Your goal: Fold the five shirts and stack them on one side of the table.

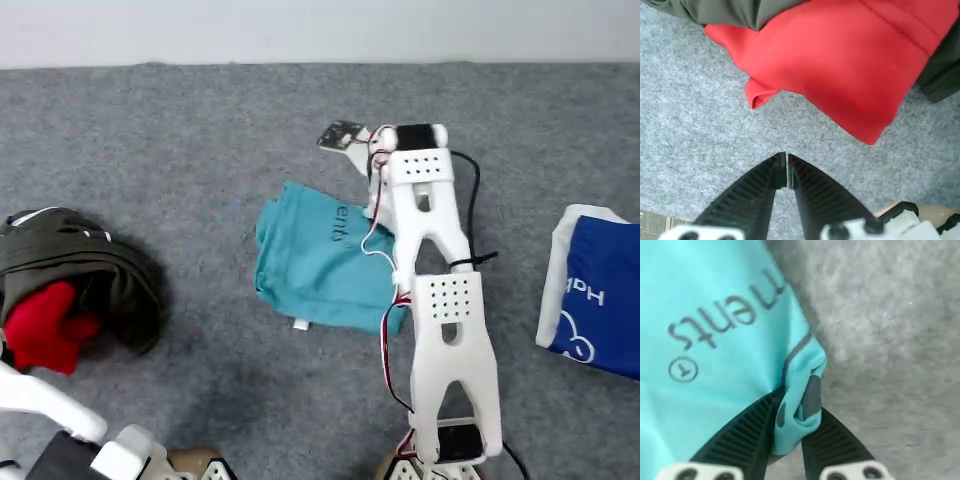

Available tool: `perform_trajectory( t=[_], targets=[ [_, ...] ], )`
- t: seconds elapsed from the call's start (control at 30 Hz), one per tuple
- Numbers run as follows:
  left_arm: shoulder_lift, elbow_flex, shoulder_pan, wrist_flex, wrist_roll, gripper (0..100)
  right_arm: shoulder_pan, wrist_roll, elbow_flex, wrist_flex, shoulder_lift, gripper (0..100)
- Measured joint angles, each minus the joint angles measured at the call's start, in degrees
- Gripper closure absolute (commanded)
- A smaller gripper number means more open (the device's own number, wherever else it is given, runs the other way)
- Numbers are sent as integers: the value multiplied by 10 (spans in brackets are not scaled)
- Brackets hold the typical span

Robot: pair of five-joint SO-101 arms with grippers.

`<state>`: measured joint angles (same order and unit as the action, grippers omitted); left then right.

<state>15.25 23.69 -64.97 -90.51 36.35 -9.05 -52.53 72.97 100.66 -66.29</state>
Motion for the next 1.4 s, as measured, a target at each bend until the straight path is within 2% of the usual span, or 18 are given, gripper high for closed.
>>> perform_trajectory(
  t=[0.17,0.33,0.6,0.77,0.87,1.1,1.3,1.4],
  targets=[
    [0,0,0,0,0,985,-5,-135,35,-59,1,990],
    [0,0,0,0,0,985,-64,-255,37,-182,1,990],
    [0,0,0,0,0,985,-157,-282,38,-311,-4,983],
    [0,0,0,0,0,985,-153,-281,37,-364,-18,847],
    [0,0,0,0,0,985,-146,-238,55,-376,-18,820],
    [0,7,26,11,0,985,-123,-60,132,-348,-22,814],
    [0,7,58,11,0,985,-125,135,205,-181,-20,816],
    [0,7,59,11,0,985,-124,225,206,-82,-11,861]
  ],
)
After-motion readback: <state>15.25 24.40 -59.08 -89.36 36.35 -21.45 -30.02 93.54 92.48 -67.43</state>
